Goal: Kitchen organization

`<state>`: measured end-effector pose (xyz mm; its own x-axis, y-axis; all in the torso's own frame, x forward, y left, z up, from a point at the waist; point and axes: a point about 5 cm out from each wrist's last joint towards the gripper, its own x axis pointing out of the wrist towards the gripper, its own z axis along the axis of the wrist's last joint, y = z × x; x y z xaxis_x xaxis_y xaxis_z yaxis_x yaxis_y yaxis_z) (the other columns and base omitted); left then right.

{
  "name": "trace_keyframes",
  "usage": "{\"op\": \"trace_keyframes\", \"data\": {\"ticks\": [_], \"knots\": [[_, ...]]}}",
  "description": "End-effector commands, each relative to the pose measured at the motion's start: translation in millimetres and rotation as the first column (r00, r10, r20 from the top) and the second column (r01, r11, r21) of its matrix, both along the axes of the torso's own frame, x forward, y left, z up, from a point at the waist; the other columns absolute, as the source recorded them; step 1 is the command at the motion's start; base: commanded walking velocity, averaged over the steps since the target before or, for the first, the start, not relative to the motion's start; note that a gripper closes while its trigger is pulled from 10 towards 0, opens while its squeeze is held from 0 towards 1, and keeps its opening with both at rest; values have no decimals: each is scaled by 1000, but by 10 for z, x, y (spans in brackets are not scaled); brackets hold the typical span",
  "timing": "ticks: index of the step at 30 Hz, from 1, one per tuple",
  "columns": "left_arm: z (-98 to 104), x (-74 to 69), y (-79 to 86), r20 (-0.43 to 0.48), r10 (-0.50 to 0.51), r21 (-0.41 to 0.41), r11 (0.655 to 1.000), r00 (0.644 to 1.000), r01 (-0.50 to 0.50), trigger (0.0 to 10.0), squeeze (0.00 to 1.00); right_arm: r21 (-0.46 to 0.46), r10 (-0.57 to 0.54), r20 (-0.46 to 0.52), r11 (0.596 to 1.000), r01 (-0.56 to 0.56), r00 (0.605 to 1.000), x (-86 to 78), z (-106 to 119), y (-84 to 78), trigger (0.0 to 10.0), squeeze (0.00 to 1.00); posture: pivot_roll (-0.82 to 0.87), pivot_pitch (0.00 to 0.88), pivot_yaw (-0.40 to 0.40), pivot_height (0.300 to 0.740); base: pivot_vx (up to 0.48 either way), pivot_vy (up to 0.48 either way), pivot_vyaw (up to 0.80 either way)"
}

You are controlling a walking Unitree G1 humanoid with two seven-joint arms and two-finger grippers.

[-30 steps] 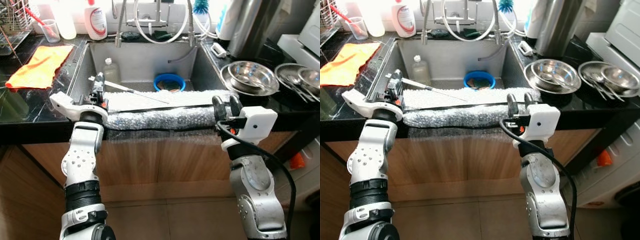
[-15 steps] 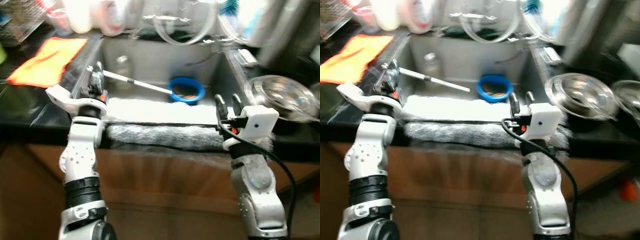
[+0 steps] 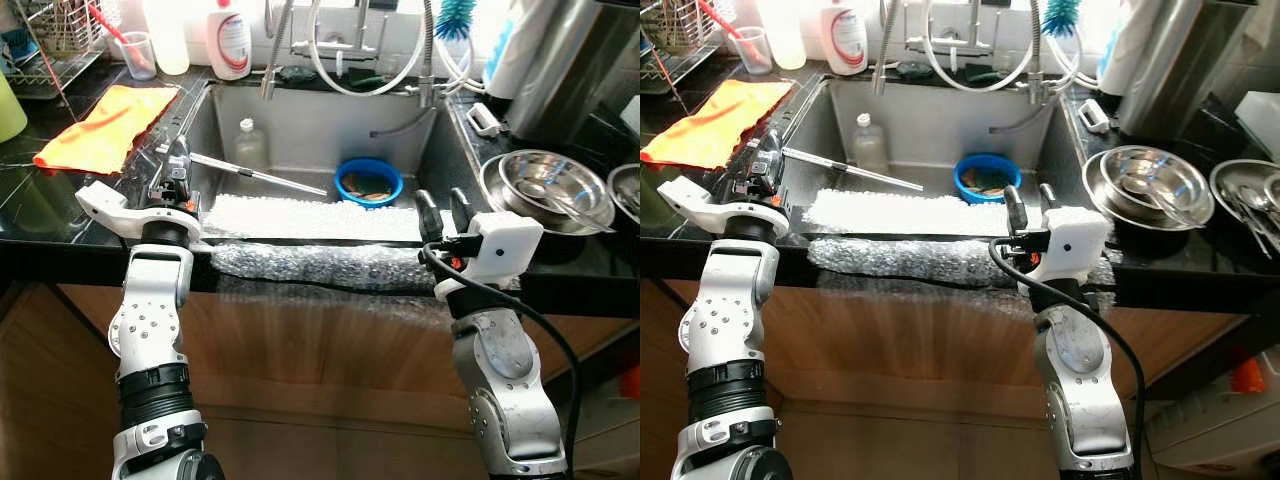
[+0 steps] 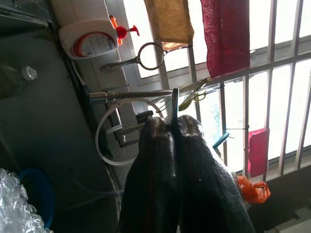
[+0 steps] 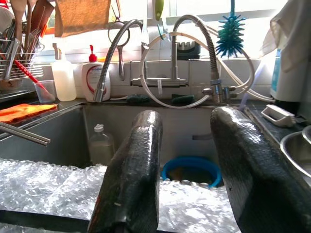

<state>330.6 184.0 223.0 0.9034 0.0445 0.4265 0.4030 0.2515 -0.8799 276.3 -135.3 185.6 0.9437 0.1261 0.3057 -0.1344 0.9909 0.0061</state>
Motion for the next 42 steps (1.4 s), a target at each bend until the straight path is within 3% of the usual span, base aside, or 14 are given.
{"op": "trace_keyframes", "data": {"ticks": [1, 12, 25, 42], "knots": [[51, -19, -17, 21, -4, 34, 999, 1000, 3, 10000, 0, 0, -2, 14, 1000, 2, 1000, -13, 23, -7, 10000, 0, -70, 47, -18, 740, 0, 0, 0], [26, -18, -18, 17, -5, 40, 999, 1000, 4, 10000, 0, 0, 2, 8, 1000, -2, 1000, -12, 9, -4, 10000, 0, -68, 45, -21, 740, 0, -71, 0], [10, -23, -1, 16, 3, 42, 999, 1000, -3, 10000, 0, 1, -1, 4, 1000, 1, 1000, -7, 8, -18, 10000, 0, -68, 55, -27, 740, 0, -458, 0], [-33, -35, 83, 4, 25, 25, 999, 1000, -25, 10000, 0, 3, 18, 1, 1000, -18, 1000, -8, 2, 20, 10000, 0, -68, 58, -30, 740, 0, 0, 0]]}}
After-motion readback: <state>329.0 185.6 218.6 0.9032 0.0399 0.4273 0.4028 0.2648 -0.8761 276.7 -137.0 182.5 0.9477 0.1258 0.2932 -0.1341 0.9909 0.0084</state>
